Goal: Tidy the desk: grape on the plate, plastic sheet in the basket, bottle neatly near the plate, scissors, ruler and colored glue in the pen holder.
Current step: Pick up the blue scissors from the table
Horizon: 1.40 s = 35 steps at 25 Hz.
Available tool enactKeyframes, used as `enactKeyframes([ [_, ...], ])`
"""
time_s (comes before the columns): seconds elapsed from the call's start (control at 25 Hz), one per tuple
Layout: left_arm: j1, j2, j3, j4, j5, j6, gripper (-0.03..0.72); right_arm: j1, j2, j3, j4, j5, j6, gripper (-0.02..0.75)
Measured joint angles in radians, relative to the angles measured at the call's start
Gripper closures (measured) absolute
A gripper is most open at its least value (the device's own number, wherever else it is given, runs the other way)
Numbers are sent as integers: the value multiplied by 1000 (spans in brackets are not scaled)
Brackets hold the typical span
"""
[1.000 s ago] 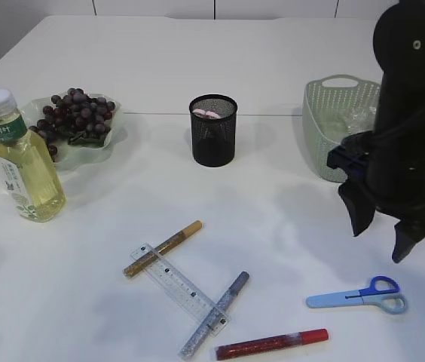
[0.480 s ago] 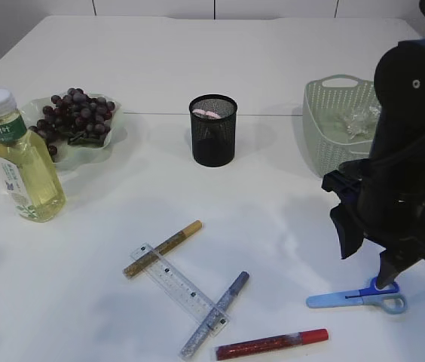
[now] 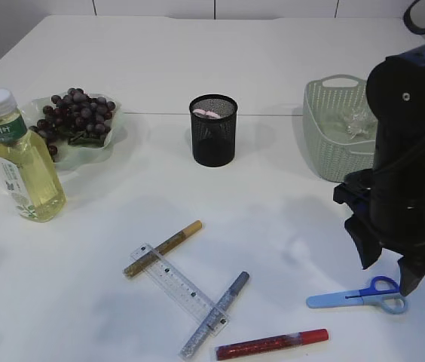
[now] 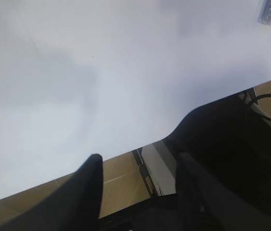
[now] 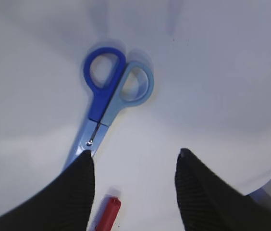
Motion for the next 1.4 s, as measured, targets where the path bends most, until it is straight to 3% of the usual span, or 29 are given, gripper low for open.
enactKeyframes([
  [0.28, 0, 0, 0, 2, 0, 0, 326, 0, 0, -17, -53, -37, 78, 314],
  [0.52, 0, 0, 0, 2, 0, 0, 326, 0, 0, -17, -21, -61, 173, 314],
  [1.0, 0, 0, 0, 14, 0, 0, 326, 0, 0, -3, 11, -97, 185, 316],
  [1.4, 0, 0, 0, 21, 0, 0, 326, 0, 4, 24, 23, -141, 204, 374],
])
